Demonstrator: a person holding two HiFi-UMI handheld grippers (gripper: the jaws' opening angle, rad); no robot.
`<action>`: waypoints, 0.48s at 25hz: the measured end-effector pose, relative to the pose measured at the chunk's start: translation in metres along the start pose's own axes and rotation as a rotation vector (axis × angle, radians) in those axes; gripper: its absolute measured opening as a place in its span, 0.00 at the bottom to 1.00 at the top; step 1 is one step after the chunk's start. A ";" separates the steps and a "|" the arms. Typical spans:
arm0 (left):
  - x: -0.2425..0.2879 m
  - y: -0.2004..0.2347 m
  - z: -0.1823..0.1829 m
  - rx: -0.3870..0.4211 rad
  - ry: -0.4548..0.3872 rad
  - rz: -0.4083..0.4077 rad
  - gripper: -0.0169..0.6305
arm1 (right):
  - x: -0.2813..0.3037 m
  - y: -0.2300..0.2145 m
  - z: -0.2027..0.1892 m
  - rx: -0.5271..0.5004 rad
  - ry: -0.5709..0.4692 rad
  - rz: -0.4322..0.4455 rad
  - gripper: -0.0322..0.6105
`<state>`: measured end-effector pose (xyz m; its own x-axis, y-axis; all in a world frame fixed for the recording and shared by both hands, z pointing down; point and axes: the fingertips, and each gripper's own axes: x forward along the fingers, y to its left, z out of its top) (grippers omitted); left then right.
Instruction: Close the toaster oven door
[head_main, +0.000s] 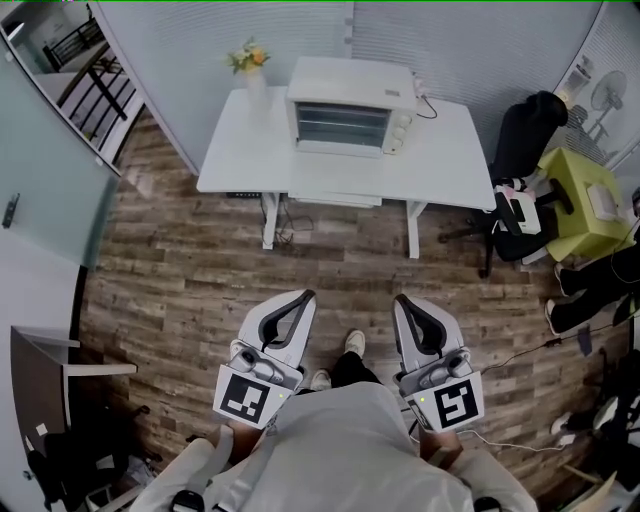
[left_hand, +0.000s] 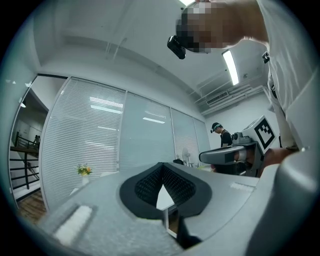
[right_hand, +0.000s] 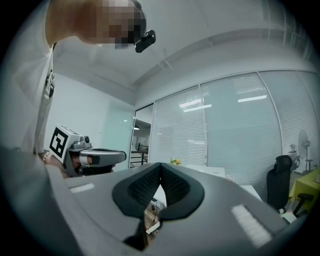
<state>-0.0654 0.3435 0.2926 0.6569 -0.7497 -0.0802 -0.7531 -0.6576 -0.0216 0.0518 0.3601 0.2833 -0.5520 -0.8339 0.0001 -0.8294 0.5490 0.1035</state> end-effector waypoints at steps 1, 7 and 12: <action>0.008 0.001 0.000 -0.003 0.000 0.002 0.03 | 0.003 -0.007 -0.001 0.002 0.000 0.000 0.06; 0.062 0.005 -0.004 -0.014 -0.003 -0.002 0.03 | 0.020 -0.055 -0.009 0.012 0.003 0.003 0.06; 0.103 0.003 -0.006 -0.009 0.005 -0.009 0.03 | 0.030 -0.092 -0.014 0.016 0.001 0.009 0.06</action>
<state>0.0008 0.2638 0.2907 0.6636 -0.7443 -0.0755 -0.7470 -0.6647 -0.0128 0.1128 0.2839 0.2873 -0.5594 -0.8289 0.0022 -0.8256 0.5574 0.0880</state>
